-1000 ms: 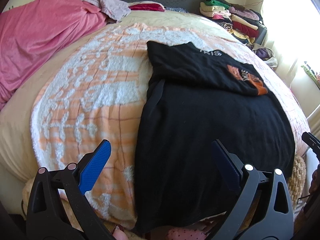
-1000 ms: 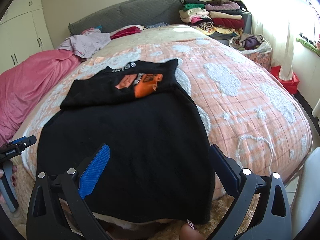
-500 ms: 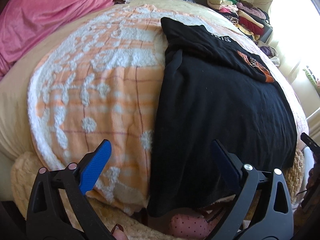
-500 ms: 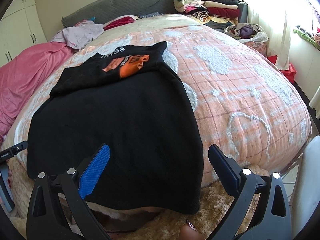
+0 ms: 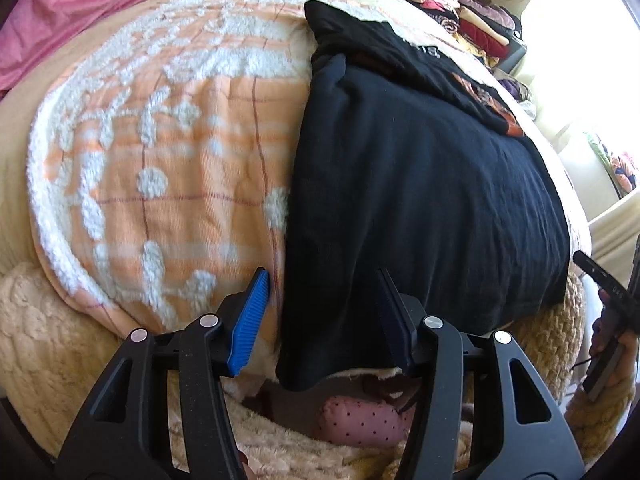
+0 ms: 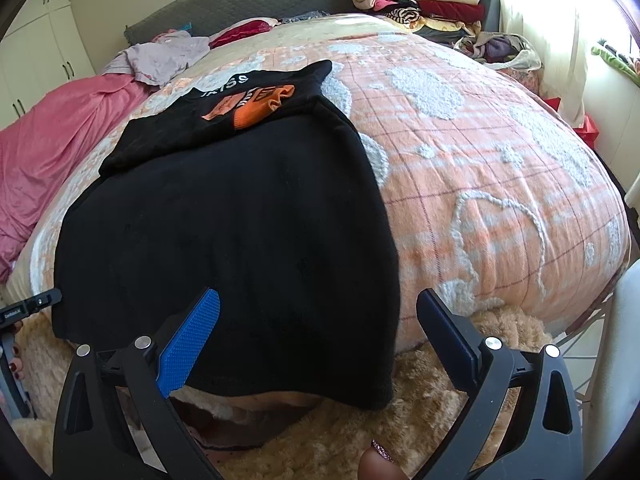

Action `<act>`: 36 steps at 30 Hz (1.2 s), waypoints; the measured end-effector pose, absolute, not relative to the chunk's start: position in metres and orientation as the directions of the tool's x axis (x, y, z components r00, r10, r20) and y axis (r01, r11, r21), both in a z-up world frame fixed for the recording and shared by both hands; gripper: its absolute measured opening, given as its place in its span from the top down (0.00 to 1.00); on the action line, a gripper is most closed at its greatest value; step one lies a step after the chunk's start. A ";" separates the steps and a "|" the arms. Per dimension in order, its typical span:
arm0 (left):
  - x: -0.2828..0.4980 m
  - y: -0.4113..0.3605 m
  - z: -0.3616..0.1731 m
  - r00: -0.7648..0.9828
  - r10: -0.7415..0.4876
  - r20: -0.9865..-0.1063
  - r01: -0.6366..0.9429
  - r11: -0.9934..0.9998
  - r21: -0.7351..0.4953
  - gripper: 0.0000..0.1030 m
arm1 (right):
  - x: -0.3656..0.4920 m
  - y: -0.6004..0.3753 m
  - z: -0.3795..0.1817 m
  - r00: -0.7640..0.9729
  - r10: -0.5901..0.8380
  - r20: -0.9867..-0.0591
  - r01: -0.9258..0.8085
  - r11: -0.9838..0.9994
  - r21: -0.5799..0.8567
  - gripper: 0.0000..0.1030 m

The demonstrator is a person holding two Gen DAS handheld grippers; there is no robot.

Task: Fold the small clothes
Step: 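Close the right gripper on the hem while the left gripper grasps the hem too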

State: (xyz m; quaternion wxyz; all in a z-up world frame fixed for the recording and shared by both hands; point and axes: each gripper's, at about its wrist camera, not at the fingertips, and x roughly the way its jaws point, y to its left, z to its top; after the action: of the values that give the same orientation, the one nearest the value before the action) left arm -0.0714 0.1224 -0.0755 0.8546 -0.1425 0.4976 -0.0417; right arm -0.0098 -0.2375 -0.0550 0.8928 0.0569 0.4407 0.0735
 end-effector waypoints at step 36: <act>-0.098 0.123 -0.074 0.463 -0.303 -0.833 -0.032 0.933 -0.358 0.68 | -0.022 -0.270 -0.084 0.506 0.342 -0.792 -0.183 0.940 0.290 0.89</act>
State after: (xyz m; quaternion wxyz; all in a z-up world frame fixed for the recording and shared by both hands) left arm -0.0977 0.1233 -0.0740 0.8394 -0.1636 0.5119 -0.0810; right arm -0.0219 -0.2703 -0.0841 0.8635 0.0843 0.4734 0.1521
